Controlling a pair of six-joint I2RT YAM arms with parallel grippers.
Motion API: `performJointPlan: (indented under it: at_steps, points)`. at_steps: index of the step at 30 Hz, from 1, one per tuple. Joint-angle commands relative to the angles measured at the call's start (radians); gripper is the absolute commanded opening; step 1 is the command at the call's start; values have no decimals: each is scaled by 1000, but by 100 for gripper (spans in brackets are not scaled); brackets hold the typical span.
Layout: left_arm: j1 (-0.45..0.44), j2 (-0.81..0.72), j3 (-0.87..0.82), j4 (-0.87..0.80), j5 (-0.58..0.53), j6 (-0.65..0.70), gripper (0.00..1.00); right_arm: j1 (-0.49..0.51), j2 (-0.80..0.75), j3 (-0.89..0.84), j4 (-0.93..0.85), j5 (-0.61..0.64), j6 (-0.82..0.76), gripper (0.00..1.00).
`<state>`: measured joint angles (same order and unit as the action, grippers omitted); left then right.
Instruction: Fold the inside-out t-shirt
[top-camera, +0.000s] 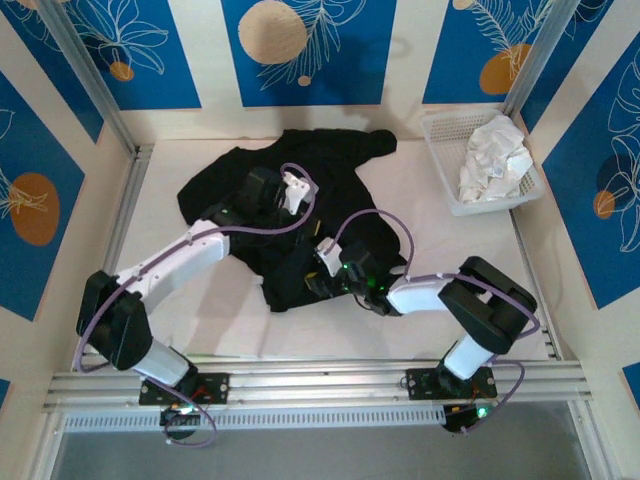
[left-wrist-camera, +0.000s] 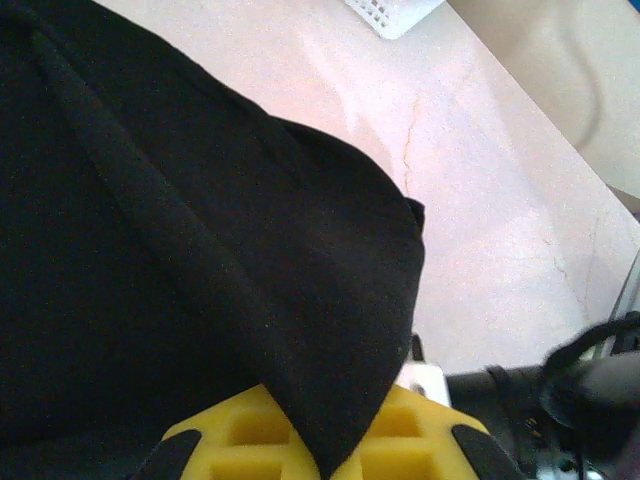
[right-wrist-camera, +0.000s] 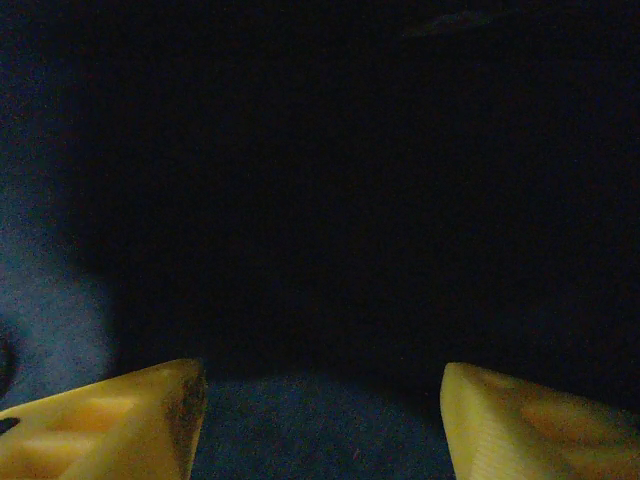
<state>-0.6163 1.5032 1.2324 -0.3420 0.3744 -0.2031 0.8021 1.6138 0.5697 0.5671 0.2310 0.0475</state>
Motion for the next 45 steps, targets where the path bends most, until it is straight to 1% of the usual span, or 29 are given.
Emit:
performJointPlan:
  at_steps: [1,3,6,9,12,16,19,22,24,28,30,35,37,38,39,41,44,45]
  points:
    - [7,-60,38,-56,17,10,0,-30,11,31,116,78,-48,61]
    - [7,-81,42,-56,29,1,0,-41,21,42,98,133,-65,59]
    - [6,-108,60,-31,80,-36,0,-36,54,50,111,200,-124,58]
    - [-14,-128,86,9,126,-70,0,-6,99,68,134,271,-195,59]
    - [-48,-119,147,-15,146,-66,0,27,158,112,148,347,-264,60]
    - [-82,-119,211,-48,151,-53,0,27,209,171,123,385,-263,62]
    - [-100,-127,235,-37,175,-53,0,27,236,223,80,404,-255,64]
    - [-115,-122,258,-10,225,-59,0,19,254,292,-14,404,-222,66]
    - [-124,-109,297,-3,243,-62,0,16,266,343,-87,402,-198,69]
    - [-149,-73,387,6,293,-61,0,-11,299,466,-280,381,-88,72]
    - [-161,-58,439,5,326,-58,0,-28,325,531,-372,359,-33,76]
    - [-167,-48,541,7,354,-44,0,-61,407,686,-584,301,70,85]
    - [-167,-45,588,-26,340,-12,0,-66,433,726,-648,291,94,89]
    - [-168,-44,614,-49,324,11,0,-70,441,740,-681,286,109,91]
    - [-168,-47,637,-68,300,31,0,-73,447,748,-703,274,121,96]
    - [-166,-58,670,-90,255,68,0,-84,456,764,-753,241,148,100]
    - [-164,-90,679,-79,180,107,0,-100,472,796,-828,189,172,99]
    - [-164,-100,676,-74,147,121,0,-104,474,802,-843,170,172,95]
